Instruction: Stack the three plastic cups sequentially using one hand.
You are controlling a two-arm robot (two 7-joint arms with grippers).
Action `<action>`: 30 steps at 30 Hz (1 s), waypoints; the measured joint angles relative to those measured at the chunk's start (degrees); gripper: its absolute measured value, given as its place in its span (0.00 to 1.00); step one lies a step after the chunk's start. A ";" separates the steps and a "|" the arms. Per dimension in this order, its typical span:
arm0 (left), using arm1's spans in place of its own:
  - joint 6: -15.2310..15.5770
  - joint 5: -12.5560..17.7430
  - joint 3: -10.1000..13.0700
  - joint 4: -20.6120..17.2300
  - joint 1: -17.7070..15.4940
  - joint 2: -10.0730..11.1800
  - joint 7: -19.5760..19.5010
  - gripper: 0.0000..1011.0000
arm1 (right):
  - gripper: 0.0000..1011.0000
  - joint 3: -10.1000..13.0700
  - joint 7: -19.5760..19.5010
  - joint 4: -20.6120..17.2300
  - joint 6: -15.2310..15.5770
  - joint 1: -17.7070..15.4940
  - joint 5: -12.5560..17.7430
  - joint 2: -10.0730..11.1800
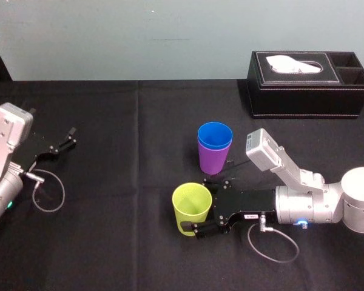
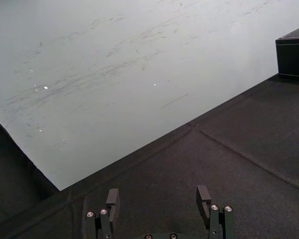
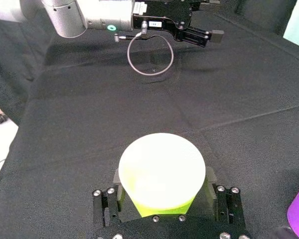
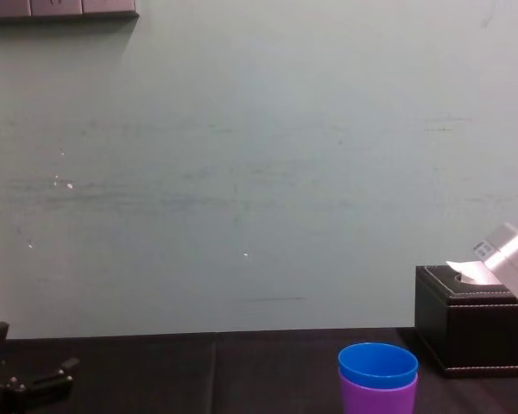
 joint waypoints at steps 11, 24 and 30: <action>0.00 0.00 0.00 0.00 0.00 0.00 0.00 1.00 | 0.73 0.08 -0.03 -0.15 -0.01 -0.10 0.02 0.12; 0.00 0.00 0.00 0.00 0.00 0.00 0.00 1.00 | 0.72 0.14 -0.05 -0.22 -0.06 -0.17 0.02 0.18; 0.00 0.00 0.00 0.00 0.00 0.00 0.00 1.00 | 0.72 0.14 -0.08 -0.24 -0.07 -0.18 0.03 0.20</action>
